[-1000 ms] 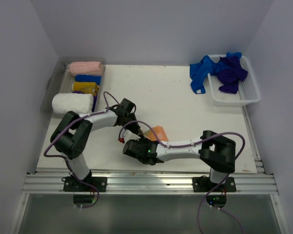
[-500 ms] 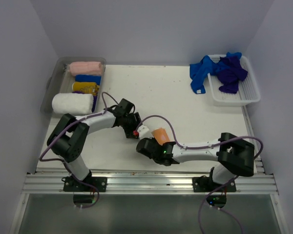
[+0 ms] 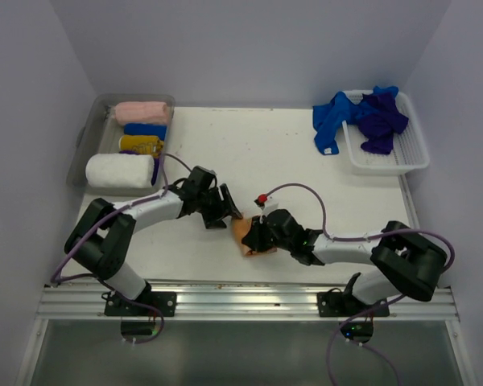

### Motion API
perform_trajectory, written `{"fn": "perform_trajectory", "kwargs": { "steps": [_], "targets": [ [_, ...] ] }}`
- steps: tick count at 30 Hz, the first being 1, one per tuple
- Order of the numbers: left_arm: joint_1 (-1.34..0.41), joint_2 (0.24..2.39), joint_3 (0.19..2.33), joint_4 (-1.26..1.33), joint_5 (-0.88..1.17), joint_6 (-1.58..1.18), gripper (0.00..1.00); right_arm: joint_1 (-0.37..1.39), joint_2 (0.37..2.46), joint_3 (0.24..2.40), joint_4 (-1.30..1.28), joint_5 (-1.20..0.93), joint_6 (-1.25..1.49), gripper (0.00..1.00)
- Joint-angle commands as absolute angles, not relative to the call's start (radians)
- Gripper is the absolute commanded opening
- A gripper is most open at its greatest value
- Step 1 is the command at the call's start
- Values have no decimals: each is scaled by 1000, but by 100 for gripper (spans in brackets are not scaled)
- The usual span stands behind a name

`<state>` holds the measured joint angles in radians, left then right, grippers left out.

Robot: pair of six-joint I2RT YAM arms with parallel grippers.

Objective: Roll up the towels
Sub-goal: Roll the towel

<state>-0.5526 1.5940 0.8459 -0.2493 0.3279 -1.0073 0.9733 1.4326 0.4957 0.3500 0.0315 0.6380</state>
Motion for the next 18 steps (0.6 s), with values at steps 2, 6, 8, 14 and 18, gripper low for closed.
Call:
{"fn": "perform_trajectory", "kwargs": {
  "steps": [2,6,8,14,18],
  "targets": [
    [-563,1578,819,-126,359,-988,69,867,1496,417,540,-245,745,3],
    [-566,1614,805,-94,373,-985,69,819,1554,393,658,-354,782,3],
    [-572,1641,802,-68,387,-989,69,796,1598,379,710,-409,817,3],
    [-598,1721,818,-25,399,-1017,59,756,1753,336,1030,-549,980,3],
    [-603,1733,851,-55,384,-1017,22,756,1851,330,1203,-594,1057,8]
  ]
}}
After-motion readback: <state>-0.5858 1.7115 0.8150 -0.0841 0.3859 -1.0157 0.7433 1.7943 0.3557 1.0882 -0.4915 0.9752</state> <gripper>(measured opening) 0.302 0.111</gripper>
